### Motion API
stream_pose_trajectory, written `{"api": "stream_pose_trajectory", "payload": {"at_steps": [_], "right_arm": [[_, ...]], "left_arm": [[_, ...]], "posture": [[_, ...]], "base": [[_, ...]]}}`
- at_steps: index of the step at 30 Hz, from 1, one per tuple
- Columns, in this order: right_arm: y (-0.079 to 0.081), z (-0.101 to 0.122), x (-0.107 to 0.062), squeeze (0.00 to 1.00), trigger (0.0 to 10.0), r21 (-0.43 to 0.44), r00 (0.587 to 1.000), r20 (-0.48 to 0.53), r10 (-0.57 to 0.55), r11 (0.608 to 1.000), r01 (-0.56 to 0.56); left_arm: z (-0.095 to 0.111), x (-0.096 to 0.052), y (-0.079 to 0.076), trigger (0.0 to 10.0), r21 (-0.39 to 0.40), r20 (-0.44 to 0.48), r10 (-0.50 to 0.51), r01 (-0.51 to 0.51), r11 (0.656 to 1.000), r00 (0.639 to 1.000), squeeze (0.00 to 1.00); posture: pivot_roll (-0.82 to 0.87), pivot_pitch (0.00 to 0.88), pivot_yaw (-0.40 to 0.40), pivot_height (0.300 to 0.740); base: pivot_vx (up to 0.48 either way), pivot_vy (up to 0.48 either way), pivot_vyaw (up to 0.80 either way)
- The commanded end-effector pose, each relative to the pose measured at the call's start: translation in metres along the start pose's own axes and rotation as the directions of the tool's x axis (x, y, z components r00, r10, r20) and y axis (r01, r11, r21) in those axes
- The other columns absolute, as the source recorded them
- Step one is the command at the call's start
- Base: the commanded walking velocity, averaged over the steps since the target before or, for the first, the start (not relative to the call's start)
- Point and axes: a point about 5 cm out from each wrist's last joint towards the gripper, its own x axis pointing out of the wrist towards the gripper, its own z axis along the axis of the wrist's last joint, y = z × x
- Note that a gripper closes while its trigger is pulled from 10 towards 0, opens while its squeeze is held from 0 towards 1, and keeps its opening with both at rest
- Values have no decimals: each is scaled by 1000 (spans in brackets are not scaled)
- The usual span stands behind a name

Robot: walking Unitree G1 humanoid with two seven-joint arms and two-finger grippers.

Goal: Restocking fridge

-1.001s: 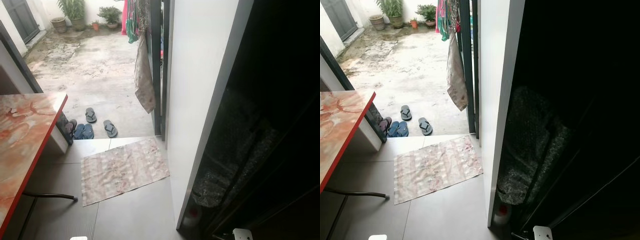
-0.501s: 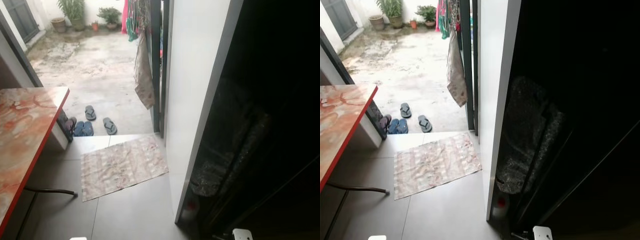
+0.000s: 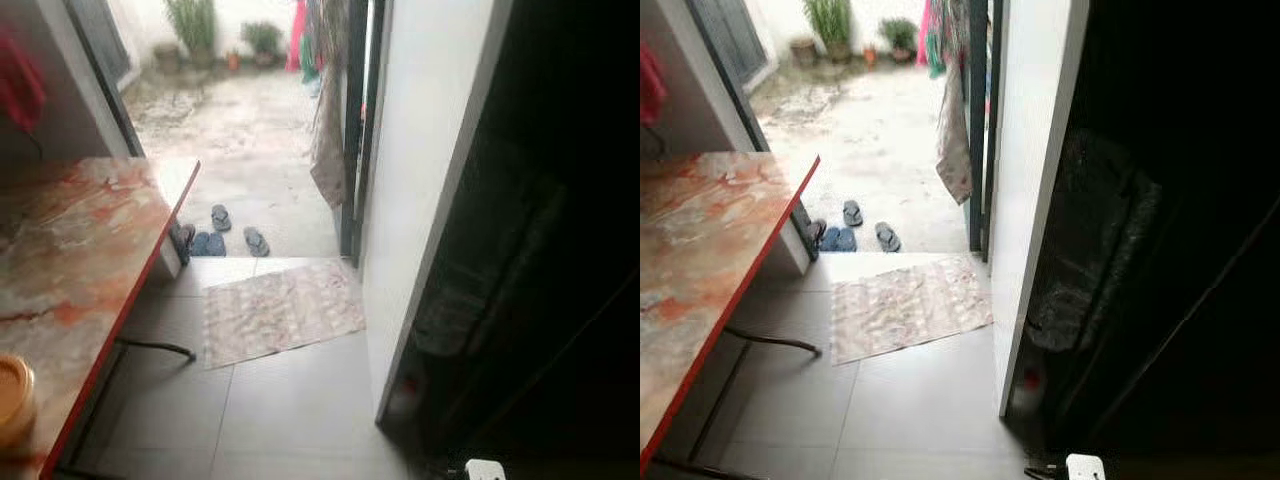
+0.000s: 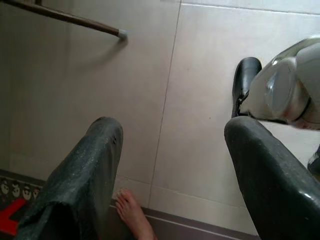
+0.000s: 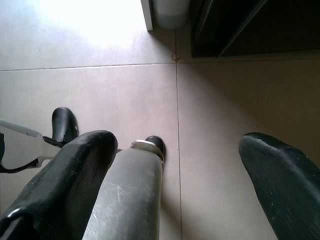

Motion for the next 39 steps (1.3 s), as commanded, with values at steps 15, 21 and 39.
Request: {"api": "stream_pose_trajectory", "payload": {"at_steps": [15, 21, 39], "right_arm": [[-7, 3, -1, 0, 10000, -73, 1000, 10, -15, 997, 16], [-6, 1, -1, 0, 10000, -73, 1000, 4, -12, 997, 12], [-5, 1, -1, 0, 10000, -88, 1000, -4, 1, 996, -2]], "left_arm": [[4, 1, -5, 10000, -9, 5, -7, 7, 1000, 1000, 0], [3, 1, -5, 10000, -9, 3, -7, 7, 1000, 1000, 0], [4, 1, -5, 10000, -15, 6, -4, 4, 1000, 1000, 0]], "posture": [[-20, 41, 17, 740], [-20, 45, 16, 740], [-18, 48, 10, 740]], "base": [[0, 0, 274], [0, 0, 800], [0, 0, 800]]}}
